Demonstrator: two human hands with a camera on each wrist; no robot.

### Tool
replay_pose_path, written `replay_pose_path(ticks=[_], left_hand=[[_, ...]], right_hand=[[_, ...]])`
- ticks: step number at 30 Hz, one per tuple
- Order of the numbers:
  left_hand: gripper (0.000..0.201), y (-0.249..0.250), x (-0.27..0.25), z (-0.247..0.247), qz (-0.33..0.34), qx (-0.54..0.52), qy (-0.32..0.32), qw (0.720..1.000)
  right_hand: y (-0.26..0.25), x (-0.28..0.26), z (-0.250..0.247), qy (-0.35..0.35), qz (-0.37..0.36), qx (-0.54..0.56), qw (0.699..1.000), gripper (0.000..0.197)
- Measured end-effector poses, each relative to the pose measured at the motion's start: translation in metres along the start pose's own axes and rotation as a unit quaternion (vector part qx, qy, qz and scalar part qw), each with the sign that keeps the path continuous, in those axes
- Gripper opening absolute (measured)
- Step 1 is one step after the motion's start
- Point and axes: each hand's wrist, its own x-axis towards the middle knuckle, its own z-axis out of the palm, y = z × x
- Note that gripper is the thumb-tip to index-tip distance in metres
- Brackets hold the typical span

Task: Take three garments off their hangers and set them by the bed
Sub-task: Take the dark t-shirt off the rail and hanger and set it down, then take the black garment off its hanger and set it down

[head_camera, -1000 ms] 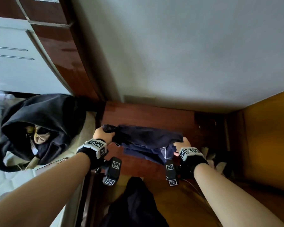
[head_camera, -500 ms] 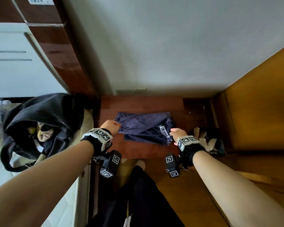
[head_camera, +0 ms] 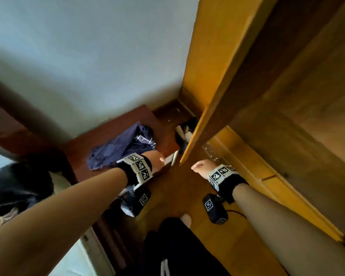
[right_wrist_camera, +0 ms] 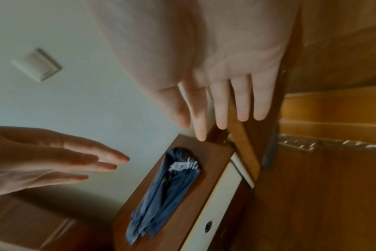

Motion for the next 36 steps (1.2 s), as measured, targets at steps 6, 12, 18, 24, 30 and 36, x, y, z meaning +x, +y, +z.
replay_pose_path(ticks=[6,12,18,24,30,36], left_hand=[[0.039,0.154,-0.003,0.021,0.123,0.114,-0.041,0.985],[0.045,0.336,-0.007,0.054,0.235,0.235,-0.053,0.942],[0.043,0.501,-0.027,0.076,0.327,0.209,0.029,0.921],[0.044,0.620,-0.059,0.066,0.382,0.239,0.112,0.886],[0.048,0.702,-0.087,0.020,0.432,0.258,0.199,0.841],[0.050,0.771,-0.104,-0.040,0.475,0.211,0.270,0.810]], right_hand=[[0.112,-0.053,-0.076,0.089,0.057,0.007,0.994,0.035],[0.237,-0.125,-0.158,0.114,0.099,-0.027,0.988,0.041],[0.335,-0.207,-0.265,0.249,0.134,0.062,0.957,0.037],[0.391,-0.248,-0.356,0.306,0.142,0.063,0.939,0.044],[0.385,-0.292,-0.453,0.421,0.080,0.021,0.903,0.045],[0.362,-0.320,-0.538,0.522,0.038,-0.013,0.852,0.045]])
